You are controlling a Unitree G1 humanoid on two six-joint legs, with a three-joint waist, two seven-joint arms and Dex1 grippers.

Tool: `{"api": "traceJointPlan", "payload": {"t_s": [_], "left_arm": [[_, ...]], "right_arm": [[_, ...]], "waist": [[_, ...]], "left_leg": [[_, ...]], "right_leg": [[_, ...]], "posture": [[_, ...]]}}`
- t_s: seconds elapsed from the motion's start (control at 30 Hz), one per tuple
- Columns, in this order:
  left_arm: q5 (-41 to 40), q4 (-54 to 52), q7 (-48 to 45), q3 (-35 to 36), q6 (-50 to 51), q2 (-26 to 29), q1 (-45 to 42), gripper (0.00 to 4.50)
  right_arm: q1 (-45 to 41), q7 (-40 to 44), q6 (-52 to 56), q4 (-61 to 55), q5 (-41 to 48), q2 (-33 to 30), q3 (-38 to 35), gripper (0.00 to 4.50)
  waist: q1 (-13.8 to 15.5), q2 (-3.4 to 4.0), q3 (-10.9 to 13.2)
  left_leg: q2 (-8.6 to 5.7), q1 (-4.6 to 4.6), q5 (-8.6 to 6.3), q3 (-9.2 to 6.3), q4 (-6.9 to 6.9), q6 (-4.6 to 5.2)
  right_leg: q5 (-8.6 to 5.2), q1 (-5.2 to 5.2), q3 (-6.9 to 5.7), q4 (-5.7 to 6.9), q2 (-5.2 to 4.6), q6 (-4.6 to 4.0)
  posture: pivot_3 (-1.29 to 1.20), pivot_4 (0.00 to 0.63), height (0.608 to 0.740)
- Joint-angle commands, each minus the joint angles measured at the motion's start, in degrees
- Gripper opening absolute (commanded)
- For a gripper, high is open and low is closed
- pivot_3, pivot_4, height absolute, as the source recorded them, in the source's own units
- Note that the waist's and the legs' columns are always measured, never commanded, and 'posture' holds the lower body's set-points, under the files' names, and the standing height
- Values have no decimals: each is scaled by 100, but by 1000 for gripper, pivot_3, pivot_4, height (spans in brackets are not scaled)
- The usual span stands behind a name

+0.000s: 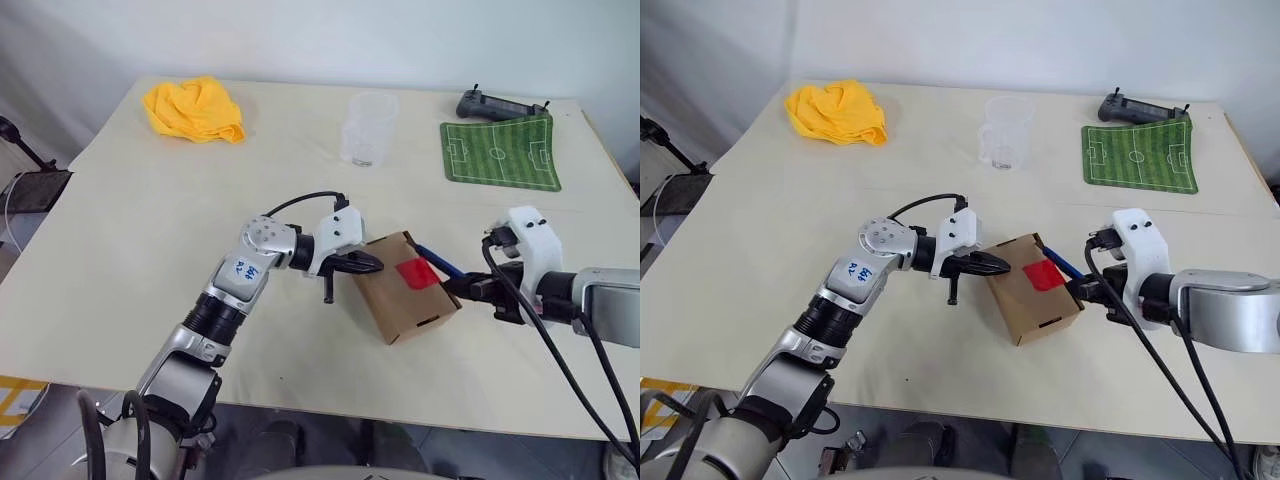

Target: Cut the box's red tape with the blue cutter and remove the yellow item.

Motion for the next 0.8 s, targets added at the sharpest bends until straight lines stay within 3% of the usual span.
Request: {"api": "traceJointPlan", "payload": {"t_s": [0.03,0.3,0.8], "left_arm": [[3,-122,10,-75,41,3,86,0],[9,-122,4,-81,42,4,57,0],[0,-215,14,-149,84,-45,98,0]], "right_arm": [[-62,58,-21,-14,75,91,-259,180],[-44,-66,-60,22,75,347,-449,180],[206,-155,23,-28,75,237,-604,180]], "waist": [[1,0,0],[2,0,0],[3,0,0]], "left_leg": [[0,0,0,0,1,0],[0,0,0,0,1,0],[0,0,0,1,1,0]], "right_leg": [[0,0,0,1,0,0],[0,0,-3,2,0,0],[0,0,-5,2,1,0]], "posture": [[0,150,740],[0,150,740],[0,150,740]]}}
